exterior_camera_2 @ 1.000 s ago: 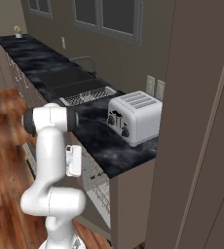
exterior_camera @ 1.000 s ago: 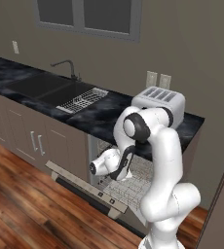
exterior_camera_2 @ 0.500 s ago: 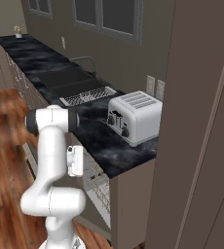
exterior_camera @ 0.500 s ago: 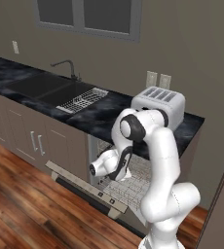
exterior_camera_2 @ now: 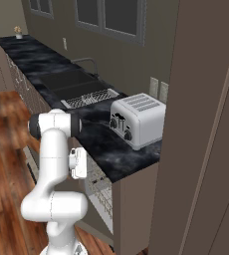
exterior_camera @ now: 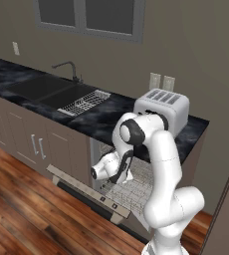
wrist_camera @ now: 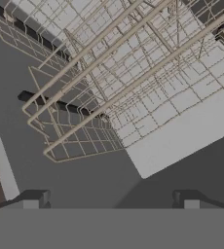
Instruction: Open the dishwasher door and pull out the top rack.
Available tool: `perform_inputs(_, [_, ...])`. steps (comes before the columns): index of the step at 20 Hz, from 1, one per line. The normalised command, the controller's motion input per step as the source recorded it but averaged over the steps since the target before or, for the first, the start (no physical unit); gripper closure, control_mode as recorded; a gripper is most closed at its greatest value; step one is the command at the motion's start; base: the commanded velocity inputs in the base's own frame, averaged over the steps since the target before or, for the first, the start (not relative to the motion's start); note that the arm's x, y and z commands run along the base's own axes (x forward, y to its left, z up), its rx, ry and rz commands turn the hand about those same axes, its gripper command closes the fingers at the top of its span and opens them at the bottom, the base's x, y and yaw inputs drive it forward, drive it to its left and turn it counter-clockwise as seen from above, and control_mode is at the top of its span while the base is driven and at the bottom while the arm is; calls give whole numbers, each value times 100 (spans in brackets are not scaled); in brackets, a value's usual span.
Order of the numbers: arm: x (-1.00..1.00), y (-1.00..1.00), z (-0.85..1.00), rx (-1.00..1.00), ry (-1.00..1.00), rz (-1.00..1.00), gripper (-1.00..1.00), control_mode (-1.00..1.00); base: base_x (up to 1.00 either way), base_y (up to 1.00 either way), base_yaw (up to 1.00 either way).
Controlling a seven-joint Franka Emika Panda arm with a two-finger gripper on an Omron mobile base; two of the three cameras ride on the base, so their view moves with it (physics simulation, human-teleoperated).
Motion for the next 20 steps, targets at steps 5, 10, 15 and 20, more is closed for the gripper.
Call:
perform_inputs(5, [29, 0, -18, 0, 0, -1, -100, -100, 0, 0, 0])
perform_inputs(10, [22, 0, -34, -5, 0, -1, -100, -100, 0, 0, 0])
perform_inputs(15, [18, 0, -34, -7, 0, -1, -100, -100, 0, 0, 0])
perform_inputs(20, [22, 0, -19, -5, 0, 0, -100, -100, 0, 0, 0])
